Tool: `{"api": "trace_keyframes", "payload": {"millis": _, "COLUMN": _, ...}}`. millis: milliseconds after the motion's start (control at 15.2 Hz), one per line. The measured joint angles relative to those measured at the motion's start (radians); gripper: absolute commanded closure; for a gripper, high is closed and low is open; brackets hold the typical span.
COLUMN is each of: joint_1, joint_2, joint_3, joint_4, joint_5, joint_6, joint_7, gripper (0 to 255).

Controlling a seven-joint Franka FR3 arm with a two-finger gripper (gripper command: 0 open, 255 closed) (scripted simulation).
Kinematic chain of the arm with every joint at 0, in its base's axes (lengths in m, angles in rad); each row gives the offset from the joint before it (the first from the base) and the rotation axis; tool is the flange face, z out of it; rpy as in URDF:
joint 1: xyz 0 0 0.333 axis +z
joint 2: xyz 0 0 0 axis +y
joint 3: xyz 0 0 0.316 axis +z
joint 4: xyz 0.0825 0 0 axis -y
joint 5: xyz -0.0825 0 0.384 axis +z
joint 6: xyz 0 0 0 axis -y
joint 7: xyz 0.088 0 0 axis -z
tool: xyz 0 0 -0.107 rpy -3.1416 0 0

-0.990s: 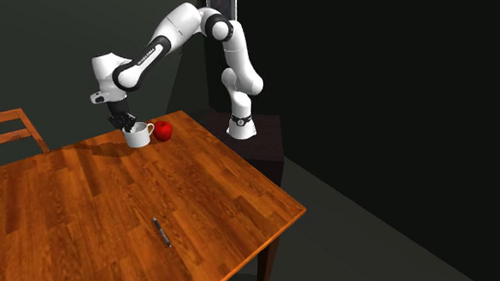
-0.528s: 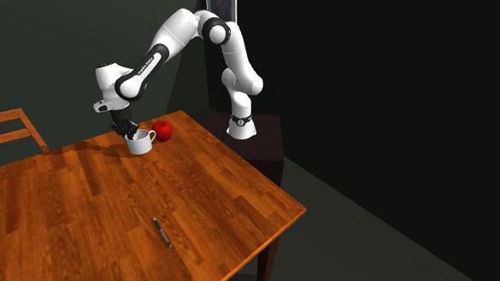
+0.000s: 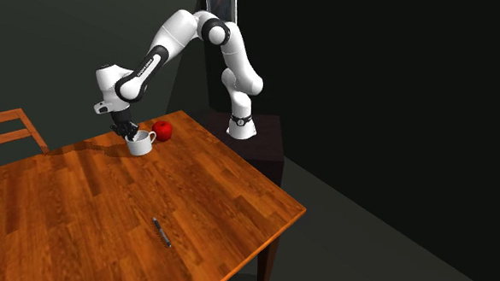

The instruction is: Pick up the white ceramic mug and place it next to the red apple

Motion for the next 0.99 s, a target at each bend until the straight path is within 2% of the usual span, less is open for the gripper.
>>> {"api": "trace_keyframes", "payload": {"millis": 396, "joint_1": 0.000, "joint_2": 0.000, "joint_3": 0.000, "joint_4": 0.000, "joint_5": 0.000, "joint_6": 0.000, "joint_7": 0.000, "gripper": 0}}
{"api": "trace_keyframes", "payload": {"millis": 726, "joint_1": 0.009, "joint_2": -0.069, "joint_3": -0.023, "joint_4": 0.028, "joint_5": -0.049, "joint_6": -0.088, "joint_7": 0.031, "gripper": 0}}
{"api": "trace_keyframes", "payload": {"millis": 990, "joint_1": 0.010, "joint_2": -0.077, "joint_3": -0.025, "joint_4": 0.032, "joint_5": -0.055, "joint_6": -0.100, "joint_7": 0.036, "gripper": 0}}
